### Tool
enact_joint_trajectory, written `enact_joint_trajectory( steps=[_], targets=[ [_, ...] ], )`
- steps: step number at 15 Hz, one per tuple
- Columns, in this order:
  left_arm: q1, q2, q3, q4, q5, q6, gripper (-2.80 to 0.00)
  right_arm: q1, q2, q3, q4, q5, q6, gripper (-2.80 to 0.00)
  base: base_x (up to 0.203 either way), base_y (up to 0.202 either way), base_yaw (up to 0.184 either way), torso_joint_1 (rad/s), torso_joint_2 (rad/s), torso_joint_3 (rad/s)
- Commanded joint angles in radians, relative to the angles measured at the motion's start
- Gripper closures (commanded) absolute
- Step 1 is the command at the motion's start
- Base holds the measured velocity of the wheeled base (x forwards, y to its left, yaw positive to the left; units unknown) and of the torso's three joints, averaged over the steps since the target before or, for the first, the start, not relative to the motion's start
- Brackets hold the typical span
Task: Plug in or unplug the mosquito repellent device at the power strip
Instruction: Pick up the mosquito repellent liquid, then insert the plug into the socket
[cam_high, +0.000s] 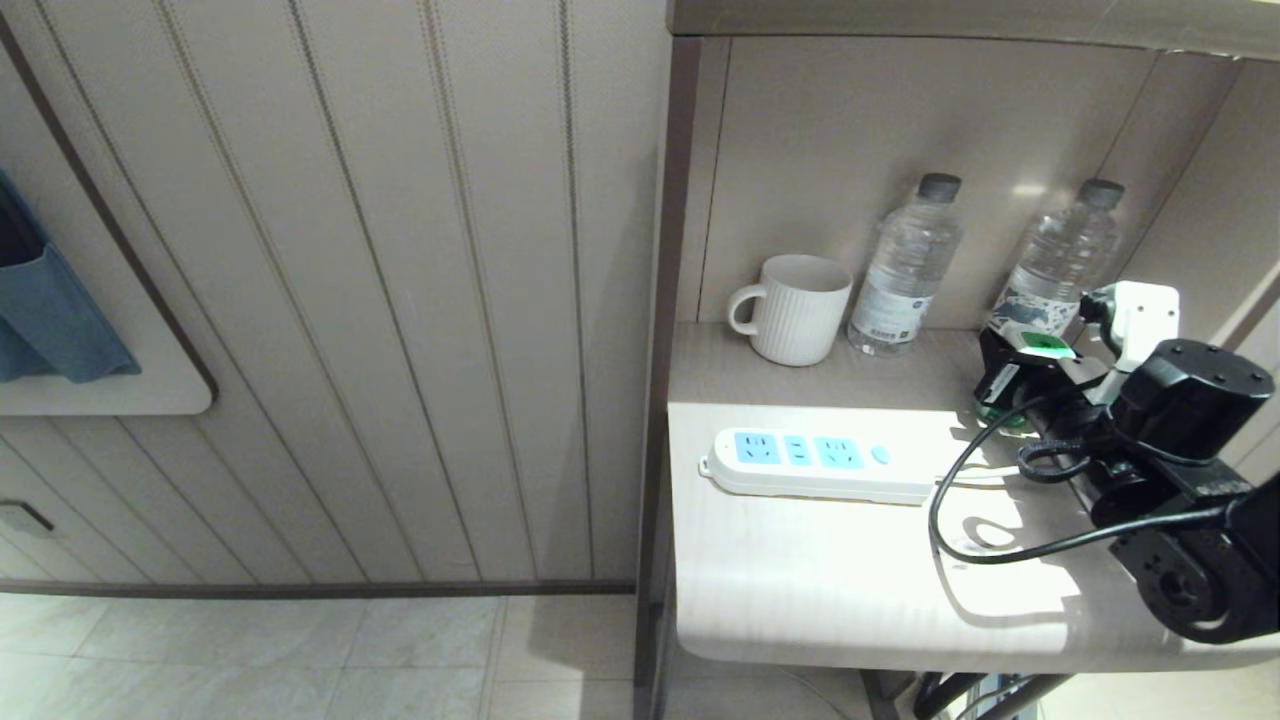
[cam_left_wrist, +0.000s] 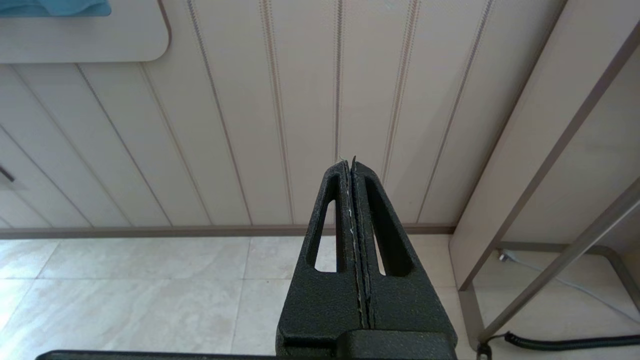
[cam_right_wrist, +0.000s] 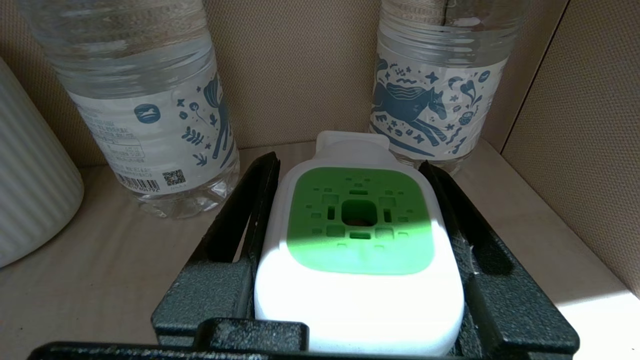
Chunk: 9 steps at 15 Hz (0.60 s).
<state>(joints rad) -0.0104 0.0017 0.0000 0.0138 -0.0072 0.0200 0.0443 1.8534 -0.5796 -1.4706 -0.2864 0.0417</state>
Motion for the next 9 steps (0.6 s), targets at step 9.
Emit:
enact_joint_trajectory(
  steps=[9],
  targets=[
    [0.0, 0.001, 0.0, 0.0, 0.0, 0.0, 0.0, 0.013, -0.599, -0.015, 0.652, 0.043, -0.009, 0.0, 0.0, 0.0, 0.0, 0.0, 0.0, 0.0]
  ],
)
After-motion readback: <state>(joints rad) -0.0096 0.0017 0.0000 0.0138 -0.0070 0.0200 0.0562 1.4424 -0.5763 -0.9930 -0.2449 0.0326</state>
